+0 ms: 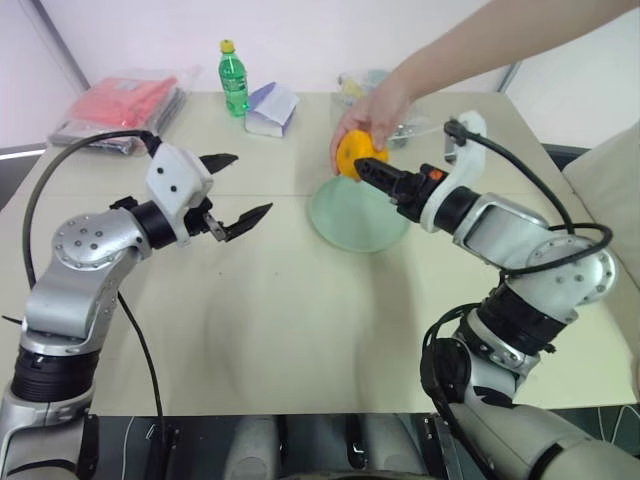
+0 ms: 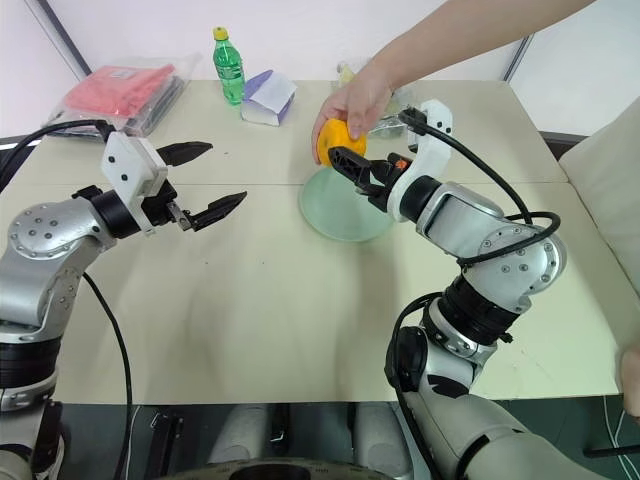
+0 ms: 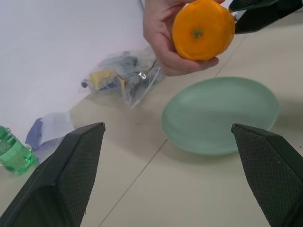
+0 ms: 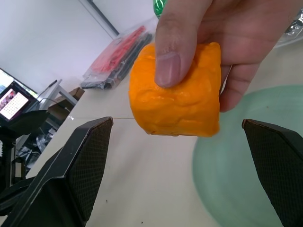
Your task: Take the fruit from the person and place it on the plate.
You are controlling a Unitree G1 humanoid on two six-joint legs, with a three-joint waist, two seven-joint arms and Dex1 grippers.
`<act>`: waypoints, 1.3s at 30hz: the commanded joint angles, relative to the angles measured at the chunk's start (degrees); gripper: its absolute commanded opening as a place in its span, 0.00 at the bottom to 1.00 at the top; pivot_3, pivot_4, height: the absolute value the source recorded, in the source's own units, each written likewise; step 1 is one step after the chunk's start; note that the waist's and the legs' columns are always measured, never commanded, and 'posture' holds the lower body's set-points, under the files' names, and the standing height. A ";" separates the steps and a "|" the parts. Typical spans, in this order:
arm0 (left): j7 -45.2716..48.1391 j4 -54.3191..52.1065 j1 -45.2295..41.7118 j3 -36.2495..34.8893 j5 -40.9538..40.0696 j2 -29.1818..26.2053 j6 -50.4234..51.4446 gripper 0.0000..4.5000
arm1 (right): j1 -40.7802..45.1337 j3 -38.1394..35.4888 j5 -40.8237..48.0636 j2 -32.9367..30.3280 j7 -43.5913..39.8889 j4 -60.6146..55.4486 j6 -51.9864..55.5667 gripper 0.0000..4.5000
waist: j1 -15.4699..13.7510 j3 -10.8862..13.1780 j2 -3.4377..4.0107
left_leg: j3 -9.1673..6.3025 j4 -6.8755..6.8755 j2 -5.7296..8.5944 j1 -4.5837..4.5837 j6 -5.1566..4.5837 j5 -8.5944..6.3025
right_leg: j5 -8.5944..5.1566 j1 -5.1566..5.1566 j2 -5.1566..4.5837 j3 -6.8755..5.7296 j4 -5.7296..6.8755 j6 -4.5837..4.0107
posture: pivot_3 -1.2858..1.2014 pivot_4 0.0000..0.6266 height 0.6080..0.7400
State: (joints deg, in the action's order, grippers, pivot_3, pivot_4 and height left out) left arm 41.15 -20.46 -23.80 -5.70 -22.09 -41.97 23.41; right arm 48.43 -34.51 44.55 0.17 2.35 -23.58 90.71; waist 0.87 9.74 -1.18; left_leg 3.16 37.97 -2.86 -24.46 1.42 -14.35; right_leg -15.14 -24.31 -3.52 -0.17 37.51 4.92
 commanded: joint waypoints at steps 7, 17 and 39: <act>-1.06 -3.96 1.02 -1.37 0.00 0.04 0.50 1.00 | 1.88 2.96 -0.65 -0.38 -0.93 2.00 -4.65 1.00 | 0.04 0.00 0.00 | -0.01 -0.01 0.00 -0.01 0.00 0.00 | 0.00 0.00 0.00 0.00 -0.01 0.00 | 0.52 0.24 0.93; -2.58 -10.54 2.65 -5.03 -9.68 0.80 10.20 1.00 | 2.28 9.07 -2.84 -2.64 -2.84 9.19 -14.68 1.00 | 0.11 0.01 0.01 | -0.02 -0.03 -0.01 -0.01 0.00 0.00 | 0.00 -0.01 0.00 0.00 -0.04 0.00 | 0.52 0.24 0.93; -4.11 -12.41 4.14 -6.63 -14.19 0.53 14.64 1.00 | -0.56 14.58 -2.18 -6.06 -3.52 8.54 -18.00 0.45 | 0.14 0.01 0.02 | -0.02 -0.07 -0.01 -0.01 0.00 0.00 | -0.01 -0.01 0.00 0.00 -0.09 0.00 | 0.52 0.24 0.93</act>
State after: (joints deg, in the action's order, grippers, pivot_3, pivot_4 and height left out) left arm 37.14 -31.50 -19.94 -10.32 -35.49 -40.58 37.96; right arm 48.39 -21.89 42.19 -4.26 0.11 -12.11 73.32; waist 1.00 9.75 -1.16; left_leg 3.14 37.89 -2.87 -24.47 1.42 -14.35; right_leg -15.14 -24.32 -3.52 -0.17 37.41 4.91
